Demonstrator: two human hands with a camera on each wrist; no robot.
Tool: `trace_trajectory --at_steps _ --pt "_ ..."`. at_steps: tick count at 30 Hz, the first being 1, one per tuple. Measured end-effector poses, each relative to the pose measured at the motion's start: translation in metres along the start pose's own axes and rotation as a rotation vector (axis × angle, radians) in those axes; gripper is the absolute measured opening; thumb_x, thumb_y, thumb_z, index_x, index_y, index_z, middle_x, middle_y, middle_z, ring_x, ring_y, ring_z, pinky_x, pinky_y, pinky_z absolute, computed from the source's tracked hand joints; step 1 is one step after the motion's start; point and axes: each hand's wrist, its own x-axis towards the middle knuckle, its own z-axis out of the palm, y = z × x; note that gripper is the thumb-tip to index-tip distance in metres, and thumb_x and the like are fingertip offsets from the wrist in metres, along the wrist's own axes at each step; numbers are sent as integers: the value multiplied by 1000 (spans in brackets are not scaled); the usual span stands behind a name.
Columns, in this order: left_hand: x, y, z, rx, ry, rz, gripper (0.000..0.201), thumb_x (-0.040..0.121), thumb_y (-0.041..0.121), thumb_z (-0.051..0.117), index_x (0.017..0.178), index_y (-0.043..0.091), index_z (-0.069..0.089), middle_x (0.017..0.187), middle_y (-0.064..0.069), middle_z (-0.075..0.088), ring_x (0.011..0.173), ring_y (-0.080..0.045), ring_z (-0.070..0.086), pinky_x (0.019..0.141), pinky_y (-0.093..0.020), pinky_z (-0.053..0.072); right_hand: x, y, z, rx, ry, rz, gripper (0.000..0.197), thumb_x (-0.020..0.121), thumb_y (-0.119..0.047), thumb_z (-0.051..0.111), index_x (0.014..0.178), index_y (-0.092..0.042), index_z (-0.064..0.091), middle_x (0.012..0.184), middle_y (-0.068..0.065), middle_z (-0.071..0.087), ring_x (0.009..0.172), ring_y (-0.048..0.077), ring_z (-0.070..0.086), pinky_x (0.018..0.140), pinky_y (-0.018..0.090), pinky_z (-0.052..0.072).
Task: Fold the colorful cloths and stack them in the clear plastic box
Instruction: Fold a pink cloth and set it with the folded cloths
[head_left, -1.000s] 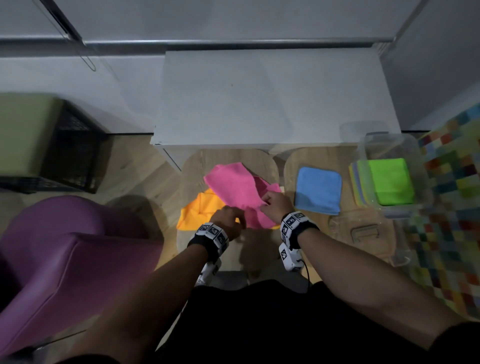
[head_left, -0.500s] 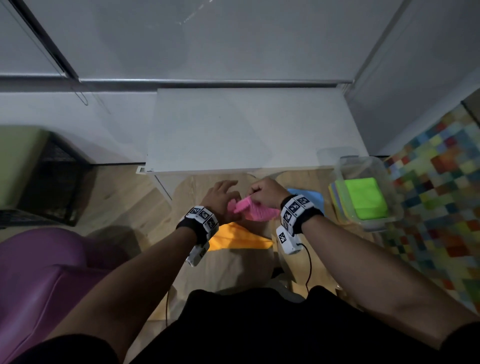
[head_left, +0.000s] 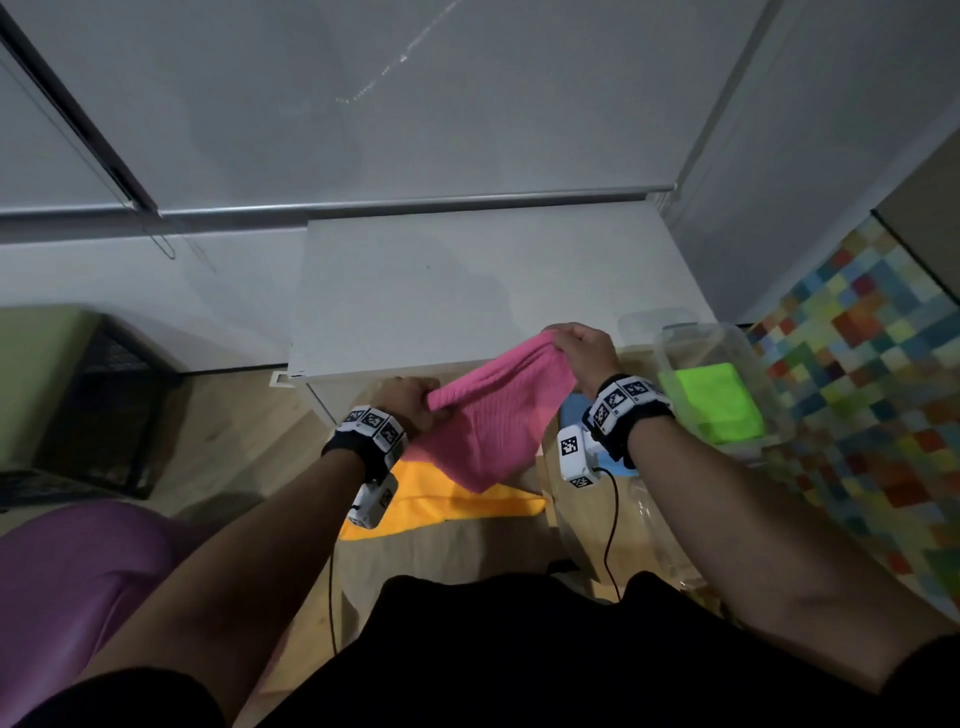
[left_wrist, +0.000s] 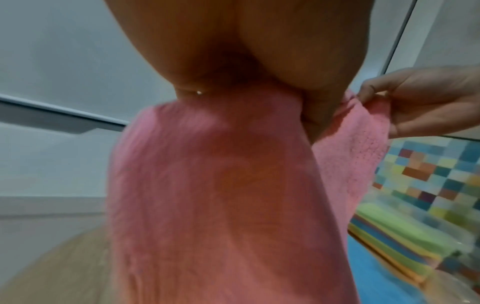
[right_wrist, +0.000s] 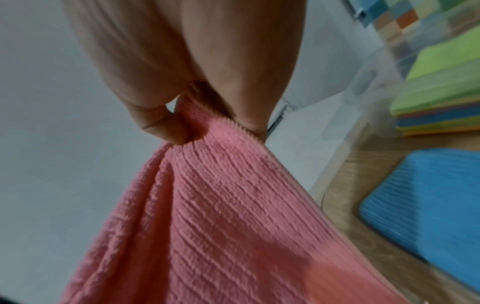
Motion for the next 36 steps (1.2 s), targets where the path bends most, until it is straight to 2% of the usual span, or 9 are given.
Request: trace_trajectory --at_steps 4,7,12,18,21,24,28,32,36 --pt "2 -11 -16 -55 96 -62 30 79 41 64 103 23 63 89 -11 73 90 -34 67 76 -36 51 5 0 -7 -13 41 -26 23 88 -14 65 110 -18 71 112 -3 70 104 12 62 94 25 49" --pt "7 -13 -39 79 251 -49 40 76 50 49 90 18 68 86 -14 69 86 -37 65 73 -38 48 6 -11 -2 -33 98 -127 24 91 -15 62 114 -15 69 115 -2 69 102 10 61 93 20 46" --pt "8 -22 -40 -61 376 19 38 76 45 73 83 9 60 84 -10 54 74 -26 51 62 -33 43 9 -12 4 72 110 -90 34 84 -49 62 101 -21 71 95 0 73 94 20 68 86 39 57" --pt "-22 -48 26 -74 97 -119 16 74 18 66 79 22 52 83 -9 59 76 -33 59 62 -30 42 -12 53 20 -295 -181 -55 25 92 -39 59 84 -17 68 82 1 66 77 16 59 75 31 50" --pt "-45 -64 63 51 -111 -269 27 75 24 60 100 31 53 99 -7 59 89 -34 62 73 -32 48 -27 100 24 -537 -383 52 29 91 -43 60 77 -18 67 68 -3 58 65 15 52 58 25 39" --pt "-67 -76 90 322 -356 -223 48 78 34 58 125 38 50 120 -1 58 114 -27 49 94 -34 41 -38 129 25 -681 -519 112 42 86 -48 64 86 -7 71 75 7 64 70 21 57 60 27 38" --pt "-81 -82 102 346 -453 -230 56 76 72 50 118 35 57 116 -2 54 109 -26 46 93 -38 41 -42 129 30 -693 -556 166 44 83 -48 66 87 -4 70 75 7 61 71 19 56 61 28 38" --pt "-70 -76 81 -57 -332 -373 79 78 74 51 133 17 52 128 -15 58 115 -32 55 97 -34 42 -33 101 34 -536 -412 203 41 93 -41 56 109 -4 66 100 14 67 92 23 61 79 30 47" --pt "-41 -64 25 -352 -33 -391 78 72 59 34 118 0 56 118 -27 60 113 -35 56 91 -34 39 -16 49 41 -343 -264 132 38 95 -39 52 111 -7 64 99 4 60 95 20 57 89 34 47"
